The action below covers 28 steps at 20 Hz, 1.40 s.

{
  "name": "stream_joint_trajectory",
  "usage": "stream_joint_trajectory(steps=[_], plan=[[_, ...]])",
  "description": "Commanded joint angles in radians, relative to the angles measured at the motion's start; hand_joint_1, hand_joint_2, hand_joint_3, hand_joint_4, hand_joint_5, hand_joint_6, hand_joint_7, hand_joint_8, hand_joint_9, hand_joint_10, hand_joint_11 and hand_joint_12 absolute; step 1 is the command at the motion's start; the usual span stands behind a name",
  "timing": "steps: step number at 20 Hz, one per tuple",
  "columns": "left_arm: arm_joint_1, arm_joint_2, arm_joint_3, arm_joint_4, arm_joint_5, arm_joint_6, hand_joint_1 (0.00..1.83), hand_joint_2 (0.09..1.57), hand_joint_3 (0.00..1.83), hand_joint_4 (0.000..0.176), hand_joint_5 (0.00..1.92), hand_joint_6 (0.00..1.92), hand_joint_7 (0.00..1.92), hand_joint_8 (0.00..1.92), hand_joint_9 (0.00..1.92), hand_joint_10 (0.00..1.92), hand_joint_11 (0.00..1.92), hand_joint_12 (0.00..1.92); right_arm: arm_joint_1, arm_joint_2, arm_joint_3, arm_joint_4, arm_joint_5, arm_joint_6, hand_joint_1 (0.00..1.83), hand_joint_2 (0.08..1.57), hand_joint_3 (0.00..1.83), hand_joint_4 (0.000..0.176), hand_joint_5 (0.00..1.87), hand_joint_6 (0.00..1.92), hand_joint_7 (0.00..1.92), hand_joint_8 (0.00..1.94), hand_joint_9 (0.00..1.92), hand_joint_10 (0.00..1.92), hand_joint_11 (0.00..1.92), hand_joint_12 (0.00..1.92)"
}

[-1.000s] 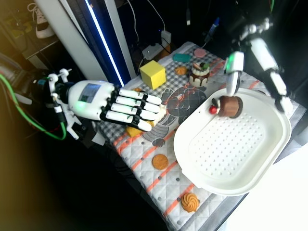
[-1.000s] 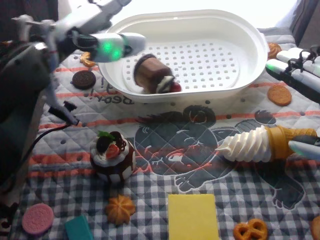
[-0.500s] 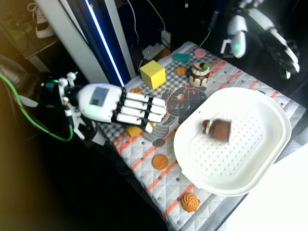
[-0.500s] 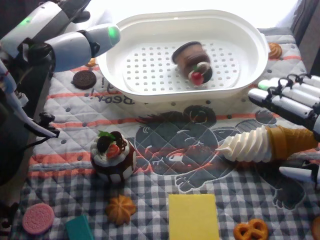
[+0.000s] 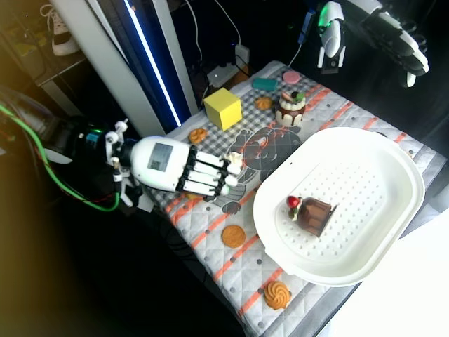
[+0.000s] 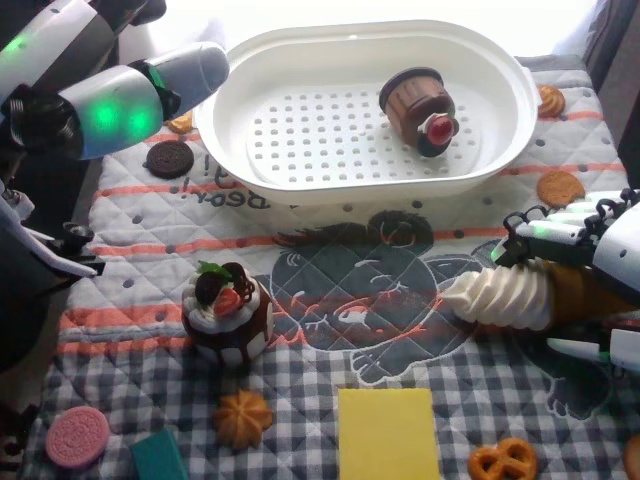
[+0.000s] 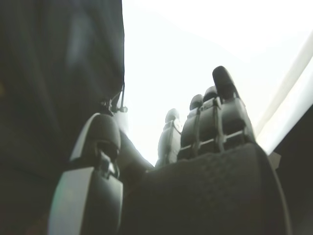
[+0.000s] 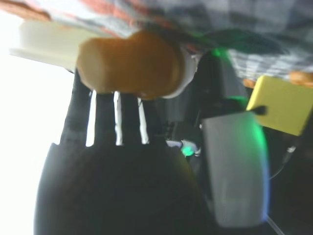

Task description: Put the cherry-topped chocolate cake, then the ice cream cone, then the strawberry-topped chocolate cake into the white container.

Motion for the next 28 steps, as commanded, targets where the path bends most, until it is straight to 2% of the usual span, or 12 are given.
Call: stream_joint_trajectory(steps=[1,6,7,12,15,18,20,21,22,23,26,28], plan=[[0.0,0.014,0.0,0.009,-0.138,-0.005,0.39,1.26,0.0,0.17,0.06,0.0,0.05,0.0,0.07,0.0,0.0,0.59,0.007,-0.012,0.005,-0.012,0.038,-0.001,1.17,1.28,0.0,0.0,0.61,1.42,0.79,1.5,0.81,1.52,0.78,1.88],[0.022,0.033,-0.013,0.004,-0.164,-0.005,0.39,1.28,0.0,0.169,0.09,0.0,0.08,0.0,0.08,0.0,0.0,0.57,0.026,0.008,-0.006,-0.028,0.071,-0.001,1.18,1.28,0.0,0.0,0.58,1.4,0.8,1.52,0.8,1.59,0.75,1.91],[0.026,0.035,-0.013,0.001,-0.164,-0.005,0.41,1.28,0.0,0.163,0.09,0.0,0.09,0.0,0.09,0.0,0.0,0.58,0.03,0.036,-0.022,-0.036,0.112,-0.001,1.18,1.29,0.0,0.0,0.58,1.34,0.79,1.59,0.94,1.76,0.96,1.92],[0.047,0.046,-0.025,-0.006,-0.164,-0.005,0.38,1.3,0.0,0.157,0.1,0.0,0.09,0.0,0.08,0.0,0.0,0.73,0.067,0.109,-0.052,-0.052,0.195,-0.002,1.23,1.21,0.0,0.0,0.74,1.14,0.88,1.4,0.87,1.53,0.81,1.89],[0.059,0.049,-0.034,-0.008,-0.178,-0.005,0.38,1.31,0.01,0.145,0.1,0.0,0.08,0.0,0.1,0.01,0.0,0.72,0.112,0.11,-0.032,-0.052,0.198,-0.004,1.18,1.28,0.0,0.0,0.65,1.43,0.7,1.52,0.91,1.91,0.98,1.92],[0.083,0.05,-0.042,-0.015,-0.194,-0.005,0.38,1.31,0.0,0.135,0.1,0.0,0.1,0.0,0.12,0.01,0.0,0.79,0.163,0.092,-0.001,-0.052,0.184,-0.005,1.18,1.24,0.0,0.0,0.68,1.33,0.85,1.33,0.78,1.18,0.66,1.59],[0.097,0.055,-0.049,-0.019,-0.207,-0.006,0.38,1.32,0.0,0.127,0.1,0.0,0.1,0.0,0.12,0.01,0.0,0.79,0.229,0.067,0.034,-0.052,0.123,-0.027,1.21,1.23,0.0,0.0,0.72,1.23,0.81,1.44,0.76,1.44,0.65,1.75],[0.102,0.056,-0.051,-0.019,-0.211,-0.006,0.39,1.33,0.0,0.129,0.1,0.0,0.08,0.0,0.1,0.0,0.0,0.76,0.254,0.055,0.046,-0.052,0.096,-0.04,1.2,1.25,0.0,0.0,0.7,1.35,0.76,1.46,0.99,1.73,0.97,1.89],[0.108,0.057,-0.053,-0.019,-0.216,-0.006,0.39,1.33,0.0,0.129,0.1,0.0,0.08,0.0,0.1,0.0,0.0,0.76,0.287,0.038,0.064,-0.052,0.054,-0.06,1.2,1.25,0.0,0.0,0.7,1.35,0.76,1.46,0.99,1.73,0.97,1.89],[0.117,0.06,-0.057,-0.019,-0.225,-0.006,0.38,1.33,0.0,0.123,0.1,0.0,0.08,0.0,0.1,0.0,0.0,0.76,0.328,0.011,0.09,-0.052,-0.003,-0.081,1.11,1.26,0.0,0.0,0.71,1.34,0.91,1.78,1.11,1.88,1.16,1.92],[0.127,0.062,-0.064,-0.019,-0.238,-0.006,0.4,1.31,0.0,0.106,0.11,0.0,0.06,0.0,0.1,0.0,0.0,0.72,0.431,-0.063,0.165,-0.044,-0.153,-0.147,1.08,1.27,0.0,0.0,0.69,1.4,1.3,1.94,1.57,1.92,1.63,1.92],[0.134,0.061,-0.065,-0.019,-0.238,-0.006,0.4,1.3,0.0,0.124,0.09,0.0,0.04,0.0,0.05,0.0,0.0,0.62,0.487,-0.097,0.213,-0.037,-0.228,-0.179,1.16,1.28,0.0,0.0,0.63,1.33,0.83,1.58,0.85,1.67,0.91,1.92]])
